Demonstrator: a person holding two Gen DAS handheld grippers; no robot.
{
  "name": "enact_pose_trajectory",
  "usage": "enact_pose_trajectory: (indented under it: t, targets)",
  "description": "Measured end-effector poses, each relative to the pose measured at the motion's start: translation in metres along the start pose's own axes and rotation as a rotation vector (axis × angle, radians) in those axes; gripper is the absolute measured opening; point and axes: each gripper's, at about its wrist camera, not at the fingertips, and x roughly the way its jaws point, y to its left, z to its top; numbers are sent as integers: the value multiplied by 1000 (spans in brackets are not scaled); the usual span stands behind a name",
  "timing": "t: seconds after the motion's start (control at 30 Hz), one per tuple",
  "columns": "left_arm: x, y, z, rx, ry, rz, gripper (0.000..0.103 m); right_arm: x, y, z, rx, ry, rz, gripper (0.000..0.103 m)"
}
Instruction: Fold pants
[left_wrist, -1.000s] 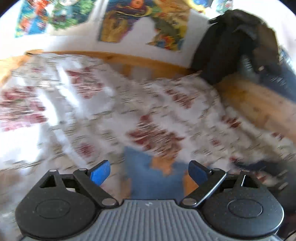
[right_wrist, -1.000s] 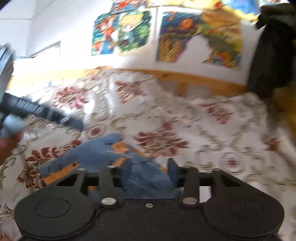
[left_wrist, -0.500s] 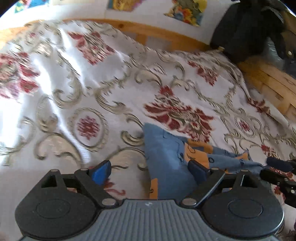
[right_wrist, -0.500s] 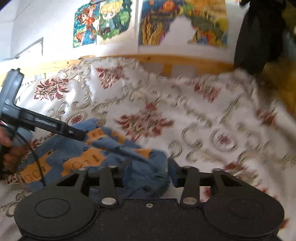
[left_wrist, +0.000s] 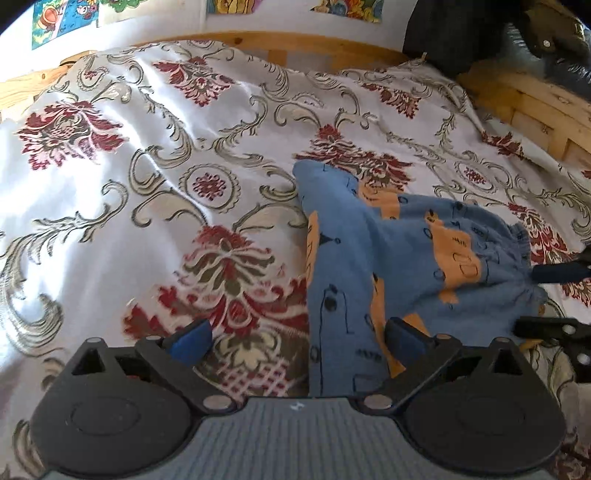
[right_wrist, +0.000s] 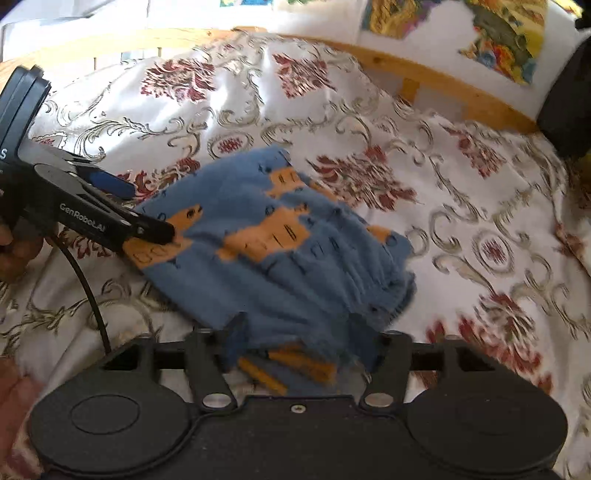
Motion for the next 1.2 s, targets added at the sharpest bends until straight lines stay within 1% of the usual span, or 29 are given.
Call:
enact_pose_trajectory:
  t: [0.03,0.1,0.17,0.23,0.3,0.37,0.5,0.63,0.7,0.83,1.0,1.2]
  targets:
    - [-2,0,0,2,9,4,102,-3,-2,-1,21,14,14,79]
    - [-6,0,0,-3,22,9,102,-11,-9,-3,72,23,42,80]
    - [-10,0,-2,-22,33,13,102,-17,-13,-3,96,17,38,82]
    - [-12,0,-4,-30,43,17,102,-22,-21,1,121,7,31,89]
    - [-15,-2,-6,-18,52,26,102,-26,-27,2,143,7,45,99]
    - [-18,-4,-7,-6,64,32,102,-27,-31,2,160,10,49,100]
    - [-22,-5,-7,5,94,40,102,-24,-39,-2,166,42,47,102]
    - [-27,-9,-7,62,158,57,103,-20,-41,-5,126,76,57,102]
    - [-31,-10,-8,96,176,57,103,-19,-43,-6,97,95,62,102]
    - [-40,-11,-7,130,193,25,103,-17,-47,-12,53,142,89,102]
    - [-41,-14,-3,134,218,-7,103,-10,-46,-19,26,200,115,102]
    - [-40,-17,1,108,229,-32,103,-10,-43,-20,5,208,148,102]
